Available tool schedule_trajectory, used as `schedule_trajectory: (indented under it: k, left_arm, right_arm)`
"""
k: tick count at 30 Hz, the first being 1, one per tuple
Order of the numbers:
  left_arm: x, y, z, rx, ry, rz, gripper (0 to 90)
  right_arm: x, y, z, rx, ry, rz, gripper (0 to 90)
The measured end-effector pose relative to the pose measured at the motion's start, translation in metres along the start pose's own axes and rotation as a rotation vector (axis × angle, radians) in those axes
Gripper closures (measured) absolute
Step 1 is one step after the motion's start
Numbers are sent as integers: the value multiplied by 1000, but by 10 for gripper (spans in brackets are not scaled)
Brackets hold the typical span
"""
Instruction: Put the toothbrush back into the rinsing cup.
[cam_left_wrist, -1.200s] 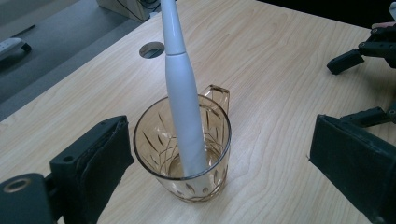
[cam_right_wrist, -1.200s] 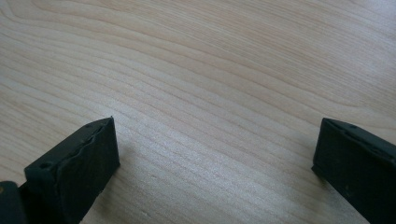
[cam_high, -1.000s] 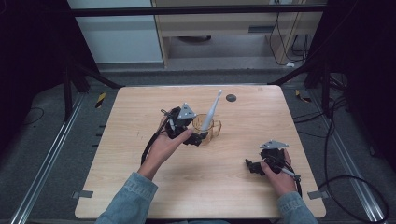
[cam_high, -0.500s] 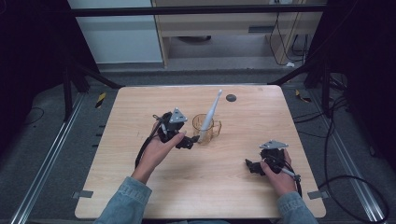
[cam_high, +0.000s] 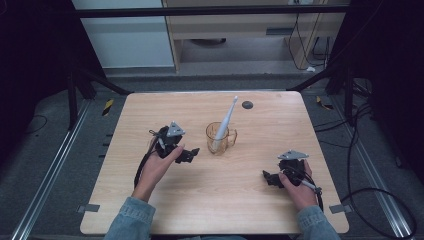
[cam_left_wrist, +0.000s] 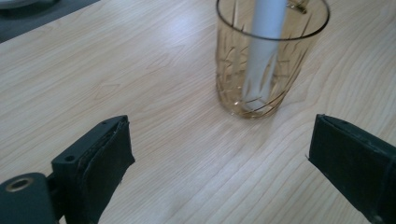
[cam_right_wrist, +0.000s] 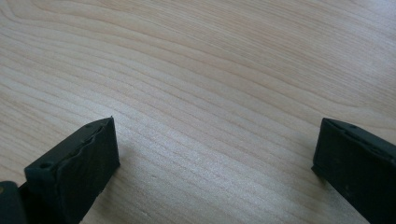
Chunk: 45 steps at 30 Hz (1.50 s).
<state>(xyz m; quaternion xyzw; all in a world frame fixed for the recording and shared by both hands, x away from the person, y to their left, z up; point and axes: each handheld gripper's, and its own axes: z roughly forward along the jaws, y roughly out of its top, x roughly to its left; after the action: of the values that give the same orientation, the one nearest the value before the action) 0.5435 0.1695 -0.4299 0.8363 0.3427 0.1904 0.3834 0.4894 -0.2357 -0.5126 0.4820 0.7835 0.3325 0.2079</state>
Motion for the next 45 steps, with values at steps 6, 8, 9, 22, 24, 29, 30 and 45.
schedule_trajectory:
  k: [6,8,9,22,24,29,30,45]
  left_arm:
    - [17,-14,-7,17,42,-38,54]
    - [23,-20,-9,24,58,-54,54]
    - [25,-22,-10,25,61,-64,55]
    - [38,-43,-1,133,106,-71,54]
    - [40,-46,1,142,107,-76,54]
    - [49,-56,1,152,123,-109,54]
    - [51,-58,1,154,126,-115,54]
    - [79,-80,-9,165,210,-202,55]
  right_arm:
    - [0,0,0,0,0,0,3]
    - [0,0,0,-1,1,0,3]
    - [0,0,0,0,0,1,3]
    - [0,0,0,-1,1,0,3]
    - [0,0,0,0,0,0,3]
    - [0,0,0,-1,1,0,3]
    - [0,0,0,0,0,0,3]
    - [0,0,0,0,0,0,4]
